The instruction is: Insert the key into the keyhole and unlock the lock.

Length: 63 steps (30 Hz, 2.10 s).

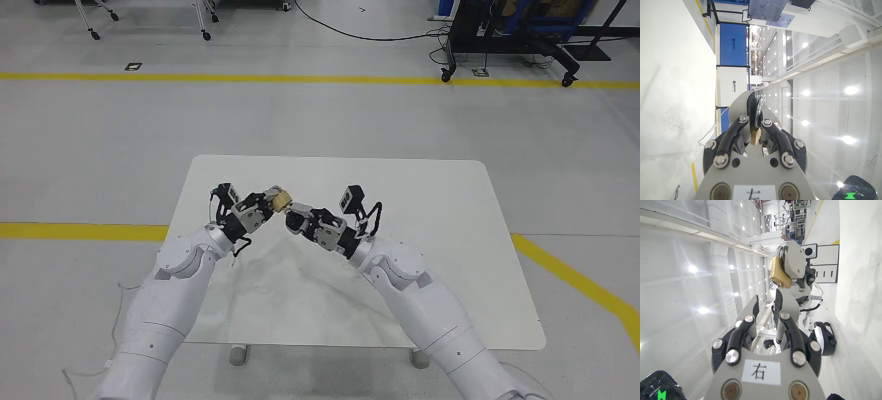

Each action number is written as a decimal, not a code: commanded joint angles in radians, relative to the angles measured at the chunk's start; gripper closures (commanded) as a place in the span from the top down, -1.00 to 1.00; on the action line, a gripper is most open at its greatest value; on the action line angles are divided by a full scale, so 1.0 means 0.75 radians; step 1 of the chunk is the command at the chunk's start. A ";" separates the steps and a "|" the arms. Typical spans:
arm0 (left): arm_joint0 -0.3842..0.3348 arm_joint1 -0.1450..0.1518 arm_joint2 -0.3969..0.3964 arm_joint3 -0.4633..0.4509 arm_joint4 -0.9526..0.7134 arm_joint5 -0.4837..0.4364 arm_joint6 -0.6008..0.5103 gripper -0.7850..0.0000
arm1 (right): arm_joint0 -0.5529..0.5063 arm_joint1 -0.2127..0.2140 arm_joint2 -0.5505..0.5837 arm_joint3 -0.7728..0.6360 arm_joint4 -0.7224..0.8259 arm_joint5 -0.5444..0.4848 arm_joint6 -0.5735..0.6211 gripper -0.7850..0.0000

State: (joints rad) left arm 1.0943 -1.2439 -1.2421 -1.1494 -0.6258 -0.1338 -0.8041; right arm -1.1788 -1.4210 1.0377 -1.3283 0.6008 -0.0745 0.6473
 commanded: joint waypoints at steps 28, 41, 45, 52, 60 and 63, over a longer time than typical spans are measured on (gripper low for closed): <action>-0.028 -0.016 0.007 0.072 -0.189 0.016 -0.193 -1.00 | 0.031 -0.030 -0.051 0.078 0.100 -0.053 -0.022 -0.94; -0.019 -0.017 0.012 0.050 -0.167 -0.053 -0.239 -1.00 | 0.007 -0.061 -0.025 0.107 0.538 0.012 0.058 -1.00; -0.012 -0.015 0.007 0.036 -0.118 -0.105 -0.213 -1.00 | 0.015 -0.075 -0.021 0.147 0.766 0.164 0.140 -1.00; 0.003 -0.007 -0.023 0.013 -0.074 -0.154 -0.166 -1.00 | 0.045 -0.087 -0.027 0.204 0.859 0.248 0.188 -1.00; 0.018 -0.006 -0.031 -0.009 -0.053 -0.171 -0.128 -1.00 | 0.069 -0.084 -0.024 0.214 0.742 0.214 0.191 -0.33; 0.022 -0.005 -0.036 -0.009 -0.059 -0.161 -0.118 -1.00 | 0.078 -0.061 -0.017 0.198 0.548 0.224 0.212 1.00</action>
State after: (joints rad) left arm 1.1101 -1.2481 -1.2675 -1.1564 -0.6682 -0.2576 -0.8950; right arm -1.1209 -1.4722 1.0215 -1.1746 1.0658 0.0883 0.7987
